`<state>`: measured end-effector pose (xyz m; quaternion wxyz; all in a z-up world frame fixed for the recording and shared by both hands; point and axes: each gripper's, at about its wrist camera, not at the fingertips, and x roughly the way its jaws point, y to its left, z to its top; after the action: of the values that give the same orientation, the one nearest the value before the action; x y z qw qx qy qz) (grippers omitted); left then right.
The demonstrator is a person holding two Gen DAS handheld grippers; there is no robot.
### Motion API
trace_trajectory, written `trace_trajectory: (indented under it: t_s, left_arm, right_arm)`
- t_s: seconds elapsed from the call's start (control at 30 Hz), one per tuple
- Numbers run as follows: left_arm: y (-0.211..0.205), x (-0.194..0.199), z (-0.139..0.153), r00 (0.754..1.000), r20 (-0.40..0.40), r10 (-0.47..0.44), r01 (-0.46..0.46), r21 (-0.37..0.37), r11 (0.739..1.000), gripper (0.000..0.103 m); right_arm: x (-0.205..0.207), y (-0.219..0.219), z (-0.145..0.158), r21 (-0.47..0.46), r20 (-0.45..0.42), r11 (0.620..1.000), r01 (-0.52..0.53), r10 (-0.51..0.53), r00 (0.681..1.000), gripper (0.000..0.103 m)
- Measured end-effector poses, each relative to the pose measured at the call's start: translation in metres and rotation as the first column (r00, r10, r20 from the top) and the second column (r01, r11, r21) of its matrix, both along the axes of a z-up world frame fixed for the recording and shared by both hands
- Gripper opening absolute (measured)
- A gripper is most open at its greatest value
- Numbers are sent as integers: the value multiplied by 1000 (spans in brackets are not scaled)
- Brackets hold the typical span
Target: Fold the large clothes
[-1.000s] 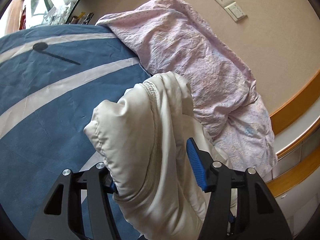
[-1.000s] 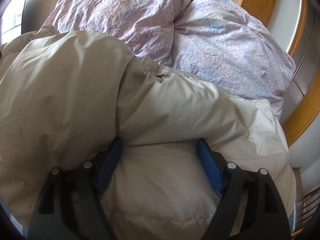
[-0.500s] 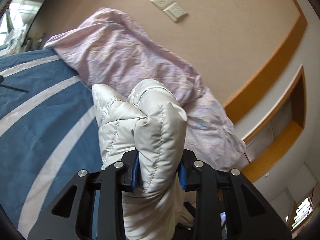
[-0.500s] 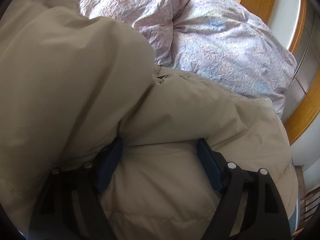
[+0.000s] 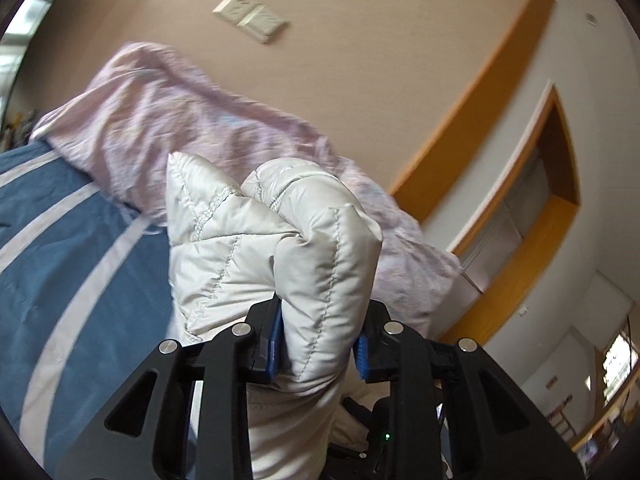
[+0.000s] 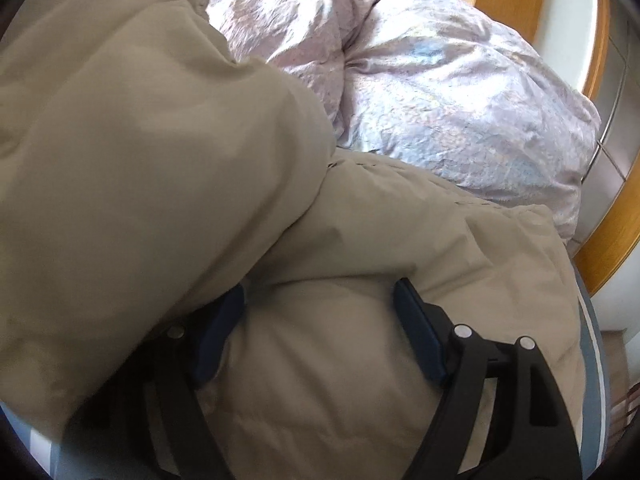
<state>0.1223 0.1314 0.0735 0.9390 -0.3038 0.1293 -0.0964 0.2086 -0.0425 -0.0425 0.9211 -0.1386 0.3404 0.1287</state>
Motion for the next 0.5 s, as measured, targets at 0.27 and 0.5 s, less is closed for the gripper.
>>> trace_trajectory:
  t_s: [0.27,0.5]
  left_arm:
    - [-62,6,8,979,65,-192,187,79,979,25]
    - [-89,4,10,956,81,-283,271,128,954,25]
  right_arm:
    - [15,-6,-9,33,-69,998,-45,47,997,79]
    - [-32,-65,25,81,48,996,-45,42,998,85]
